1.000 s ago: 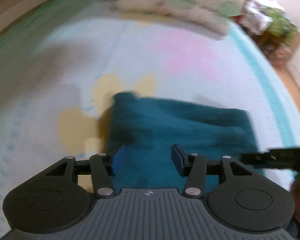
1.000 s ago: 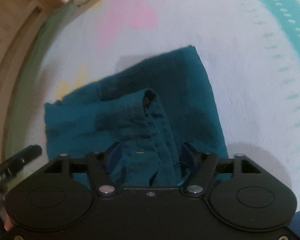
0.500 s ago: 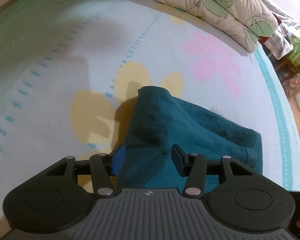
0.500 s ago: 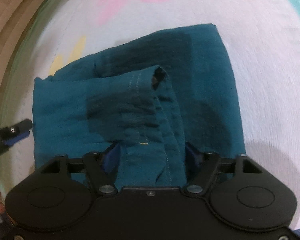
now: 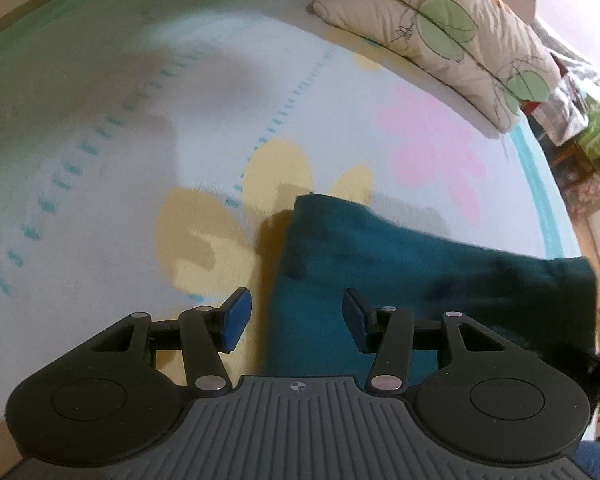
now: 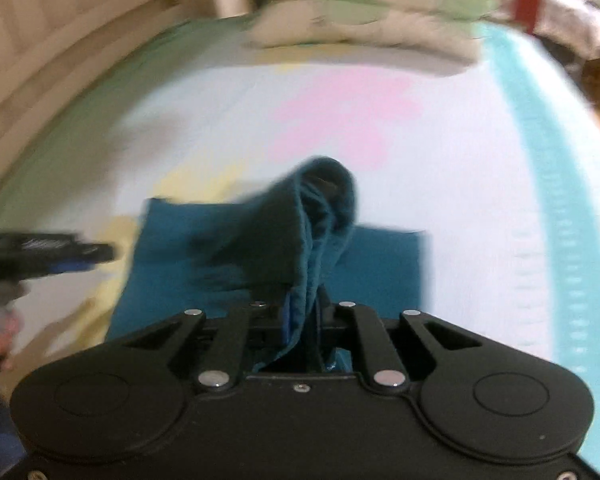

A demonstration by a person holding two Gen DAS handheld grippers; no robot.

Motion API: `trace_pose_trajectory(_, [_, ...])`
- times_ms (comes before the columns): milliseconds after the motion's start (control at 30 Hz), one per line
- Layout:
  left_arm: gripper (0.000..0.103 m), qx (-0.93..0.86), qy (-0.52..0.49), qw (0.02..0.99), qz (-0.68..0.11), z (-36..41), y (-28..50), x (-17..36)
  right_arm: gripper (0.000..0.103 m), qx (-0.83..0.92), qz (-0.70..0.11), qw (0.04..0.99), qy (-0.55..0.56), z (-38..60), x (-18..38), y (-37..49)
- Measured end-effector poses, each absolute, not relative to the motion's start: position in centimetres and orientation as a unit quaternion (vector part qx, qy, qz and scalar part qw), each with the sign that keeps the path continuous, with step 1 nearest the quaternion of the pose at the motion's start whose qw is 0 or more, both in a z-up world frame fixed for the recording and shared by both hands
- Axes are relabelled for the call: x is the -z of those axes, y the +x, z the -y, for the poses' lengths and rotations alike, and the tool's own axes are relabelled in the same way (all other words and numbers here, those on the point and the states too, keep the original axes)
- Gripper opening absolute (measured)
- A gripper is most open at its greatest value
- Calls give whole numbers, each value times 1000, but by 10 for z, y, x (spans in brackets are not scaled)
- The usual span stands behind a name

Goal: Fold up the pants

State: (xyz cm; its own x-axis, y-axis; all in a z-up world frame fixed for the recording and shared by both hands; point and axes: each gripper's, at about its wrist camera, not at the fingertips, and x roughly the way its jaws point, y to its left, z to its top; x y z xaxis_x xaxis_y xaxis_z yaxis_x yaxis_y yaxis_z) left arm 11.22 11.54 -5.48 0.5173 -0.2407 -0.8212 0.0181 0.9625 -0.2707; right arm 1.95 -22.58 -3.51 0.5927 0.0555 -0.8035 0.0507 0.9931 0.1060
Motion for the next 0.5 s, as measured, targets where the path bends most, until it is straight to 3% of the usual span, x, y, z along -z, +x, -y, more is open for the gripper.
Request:
trace_pose_trajectory(133, [49, 92, -91, 864, -487, -105, 113, 57, 20, 28, -541, 833, 108, 247, 79, 41])
trace_pose_trajectory(167, [49, 97, -84, 863, -489, -102, 112, 58, 23, 31, -555, 824, 112, 248, 90, 44])
trace_pose_trajectory(200, [49, 101, -77, 862, -490, -99, 111, 58, 33, 42, -565, 816, 112, 248, 100, 46])
trace_pose_trajectory(267, [49, 110, -63, 860, -495, -95, 109, 61, 46, 59, -570, 811, 114, 250, 107, 45])
trace_pose_trajectory(500, [49, 141, -25, 849, -509, -72, 105, 69, 55, 69, -535, 820, 190, 268, 87, 34])
